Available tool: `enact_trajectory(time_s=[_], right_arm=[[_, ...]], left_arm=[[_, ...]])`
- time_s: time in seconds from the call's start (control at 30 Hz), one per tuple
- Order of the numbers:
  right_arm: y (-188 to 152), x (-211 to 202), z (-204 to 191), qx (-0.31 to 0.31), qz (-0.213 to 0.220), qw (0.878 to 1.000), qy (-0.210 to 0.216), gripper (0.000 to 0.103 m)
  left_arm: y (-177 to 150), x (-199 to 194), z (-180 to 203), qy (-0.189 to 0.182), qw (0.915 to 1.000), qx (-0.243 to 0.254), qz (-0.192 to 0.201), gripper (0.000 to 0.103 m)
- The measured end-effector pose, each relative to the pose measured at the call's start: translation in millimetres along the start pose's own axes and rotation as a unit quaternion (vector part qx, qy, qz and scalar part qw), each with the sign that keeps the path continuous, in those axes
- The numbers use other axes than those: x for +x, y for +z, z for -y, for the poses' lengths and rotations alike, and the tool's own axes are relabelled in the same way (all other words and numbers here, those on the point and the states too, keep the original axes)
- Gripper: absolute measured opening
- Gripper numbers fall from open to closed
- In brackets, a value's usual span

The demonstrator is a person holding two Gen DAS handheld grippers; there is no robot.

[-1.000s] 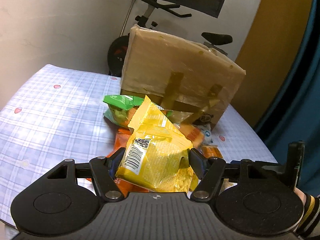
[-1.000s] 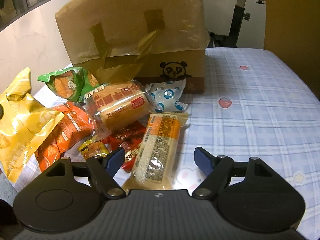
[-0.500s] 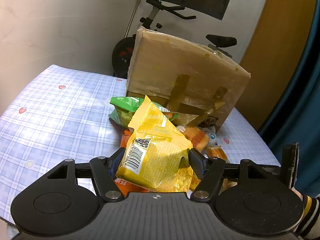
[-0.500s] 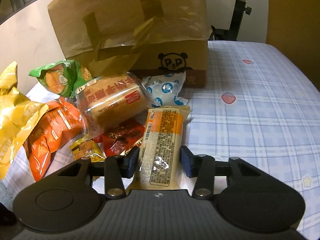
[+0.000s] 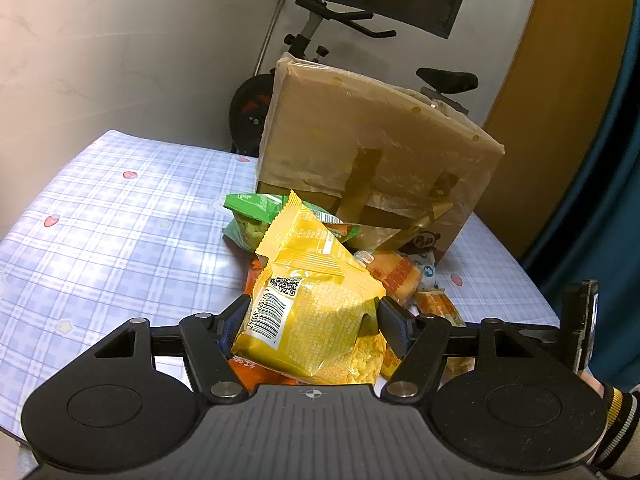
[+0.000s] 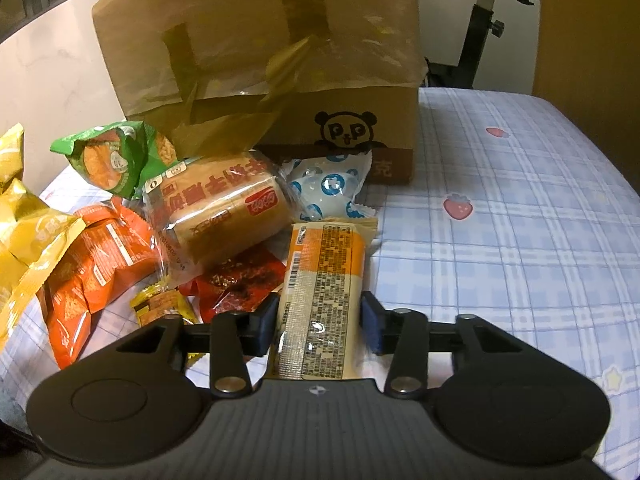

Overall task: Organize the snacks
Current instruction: 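Lift both snacks over the box and open both tools to drop them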

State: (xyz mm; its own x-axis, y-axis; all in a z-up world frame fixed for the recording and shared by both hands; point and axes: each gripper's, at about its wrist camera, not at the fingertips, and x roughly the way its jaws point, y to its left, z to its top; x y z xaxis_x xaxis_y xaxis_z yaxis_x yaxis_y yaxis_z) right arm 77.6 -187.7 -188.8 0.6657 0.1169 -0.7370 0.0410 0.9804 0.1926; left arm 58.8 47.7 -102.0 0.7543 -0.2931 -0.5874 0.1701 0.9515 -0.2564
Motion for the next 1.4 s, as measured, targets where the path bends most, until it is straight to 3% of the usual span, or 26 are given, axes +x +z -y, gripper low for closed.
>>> enact_trajectory(time_s=[0.2, 0.5, 0.7, 0.9, 1.13, 1.27, 1.4], right_arm=[[-1, -22, 4, 0.006, 0.021, 1.0, 0.001, 0.041], [21, -69, 15, 0.023, 0.086, 0.996, 0.008, 0.041], [60, -100, 17, 0.018, 0.144, 0.989, 0.021, 0.041], [121, -121, 8, -0.016, 0.202, 0.979, 0.035, 0.041], [193, -105, -6, -0.064, 0.234, 0.969, 0.038, 0.041], [225, -73, -9, -0.068, 0.219, 0.972, 0.041, 0.041], [243, -38, -13, -0.075, 0.194, 0.978, 0.032, 0.041]], left_arm=[[6, -7, -2, -0.003, 0.9999, -0.002, 0.014, 0.07], [32, -18, -3, -0.012, 0.9988, 0.002, 0.048, 0.07], [63, -22, 5, -0.025, 0.9963, 0.022, 0.079, 0.07], [105, -18, 19, -0.035, 0.9913, 0.054, 0.115, 0.07], [161, 8, 47, -0.044, 0.9827, 0.09, 0.156, 0.07], [185, 34, 63, -0.03, 0.979, 0.101, 0.175, 0.07], [207, 71, 72, -0.006, 0.9833, 0.095, 0.155, 0.07]])
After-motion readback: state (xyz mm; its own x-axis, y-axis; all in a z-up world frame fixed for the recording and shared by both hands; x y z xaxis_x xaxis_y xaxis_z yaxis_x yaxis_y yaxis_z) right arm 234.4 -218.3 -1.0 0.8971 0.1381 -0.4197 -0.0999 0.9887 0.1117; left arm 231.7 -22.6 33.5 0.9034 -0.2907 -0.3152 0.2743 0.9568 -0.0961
